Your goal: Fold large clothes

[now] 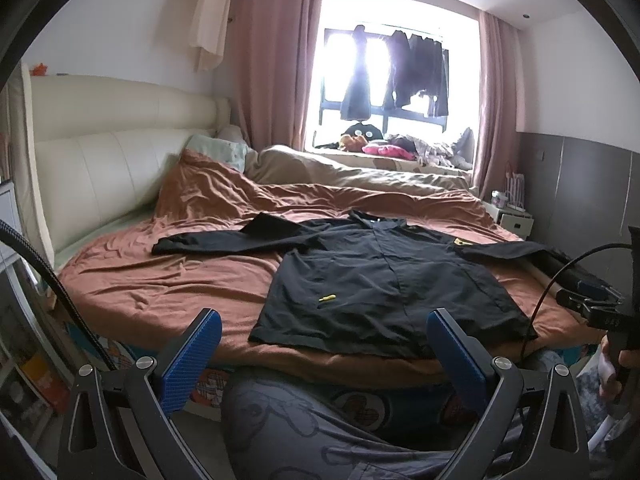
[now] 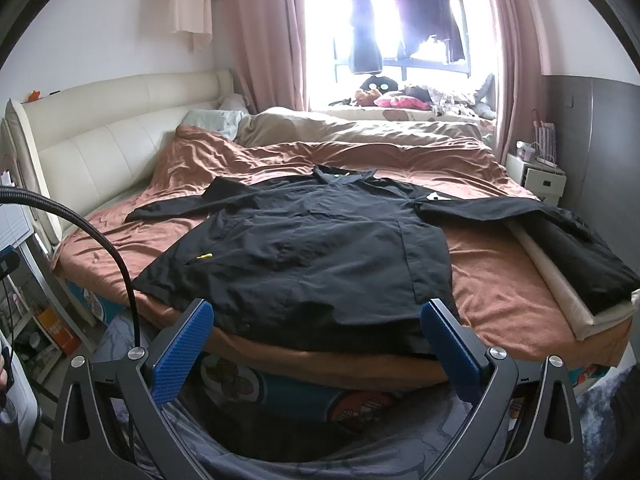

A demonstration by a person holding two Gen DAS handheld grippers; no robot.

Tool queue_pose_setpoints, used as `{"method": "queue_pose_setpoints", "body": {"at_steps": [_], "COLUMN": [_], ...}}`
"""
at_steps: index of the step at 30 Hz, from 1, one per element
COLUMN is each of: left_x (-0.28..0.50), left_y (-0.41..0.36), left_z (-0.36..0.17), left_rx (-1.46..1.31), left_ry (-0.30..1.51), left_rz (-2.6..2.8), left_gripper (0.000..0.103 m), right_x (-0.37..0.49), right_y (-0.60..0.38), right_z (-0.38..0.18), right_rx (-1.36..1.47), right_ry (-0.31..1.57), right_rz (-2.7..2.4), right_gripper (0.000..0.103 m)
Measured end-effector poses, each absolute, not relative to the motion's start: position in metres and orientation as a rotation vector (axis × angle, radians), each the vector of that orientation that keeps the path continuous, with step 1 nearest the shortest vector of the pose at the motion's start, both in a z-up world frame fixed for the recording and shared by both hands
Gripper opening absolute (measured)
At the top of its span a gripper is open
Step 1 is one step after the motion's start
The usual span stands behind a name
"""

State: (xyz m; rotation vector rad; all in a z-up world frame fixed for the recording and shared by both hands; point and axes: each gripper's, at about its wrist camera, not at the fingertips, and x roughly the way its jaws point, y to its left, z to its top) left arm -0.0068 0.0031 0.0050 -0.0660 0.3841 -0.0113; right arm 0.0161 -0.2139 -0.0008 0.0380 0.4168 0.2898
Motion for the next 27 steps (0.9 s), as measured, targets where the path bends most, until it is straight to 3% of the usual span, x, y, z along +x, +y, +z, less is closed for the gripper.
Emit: {"method": "queue_pose_setpoints", "body": {"at_steps": [27], "left_x": [-0.015], "left_y": [0.012], "left_z": [0.008], "left_rx": [-0.095], "left_ry": [0.365], "left_rz": [-0.015], "left_gripper": [0.103], "right_x": [0.018], "right_y": [-0.203], "right_z": [0.0], "right_rx": [0.031], "right_ry": [0.401], "right_rz": [0.303], "right_gripper": [0.103]}}
